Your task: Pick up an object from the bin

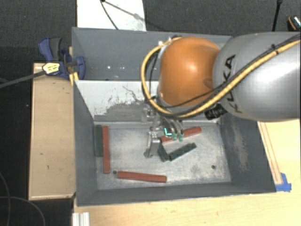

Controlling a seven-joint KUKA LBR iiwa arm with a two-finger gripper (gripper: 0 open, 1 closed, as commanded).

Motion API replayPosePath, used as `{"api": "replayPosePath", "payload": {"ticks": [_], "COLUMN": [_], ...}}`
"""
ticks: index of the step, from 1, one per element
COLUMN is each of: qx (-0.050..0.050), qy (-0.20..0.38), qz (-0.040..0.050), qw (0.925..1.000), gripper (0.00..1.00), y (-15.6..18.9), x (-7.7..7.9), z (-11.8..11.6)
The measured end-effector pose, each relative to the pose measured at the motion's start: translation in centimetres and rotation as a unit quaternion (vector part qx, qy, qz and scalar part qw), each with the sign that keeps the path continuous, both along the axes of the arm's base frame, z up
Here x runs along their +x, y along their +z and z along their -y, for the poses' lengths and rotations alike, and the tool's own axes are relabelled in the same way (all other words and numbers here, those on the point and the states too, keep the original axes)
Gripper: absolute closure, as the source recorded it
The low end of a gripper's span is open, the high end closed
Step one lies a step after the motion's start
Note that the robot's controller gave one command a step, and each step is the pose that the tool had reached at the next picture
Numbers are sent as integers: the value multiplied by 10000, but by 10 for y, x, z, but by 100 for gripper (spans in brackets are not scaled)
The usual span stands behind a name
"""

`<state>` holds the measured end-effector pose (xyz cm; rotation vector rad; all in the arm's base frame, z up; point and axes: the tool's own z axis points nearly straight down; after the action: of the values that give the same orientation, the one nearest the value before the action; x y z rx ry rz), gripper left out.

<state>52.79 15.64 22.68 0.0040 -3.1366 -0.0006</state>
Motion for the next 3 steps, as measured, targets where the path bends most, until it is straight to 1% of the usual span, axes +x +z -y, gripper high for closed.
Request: {"api": "replayPosePath", "payload": {"ticks": [1,2,3], "qx": [-20,-3,12], "qy": [-747,-424,-436], "qz": [-8,33,66], "qw": [9972,9991,9990], "gripper": [0,0,100], "y": [-108,-159,-154], "x": [-17,15,17], "z": [86,118,115]}}
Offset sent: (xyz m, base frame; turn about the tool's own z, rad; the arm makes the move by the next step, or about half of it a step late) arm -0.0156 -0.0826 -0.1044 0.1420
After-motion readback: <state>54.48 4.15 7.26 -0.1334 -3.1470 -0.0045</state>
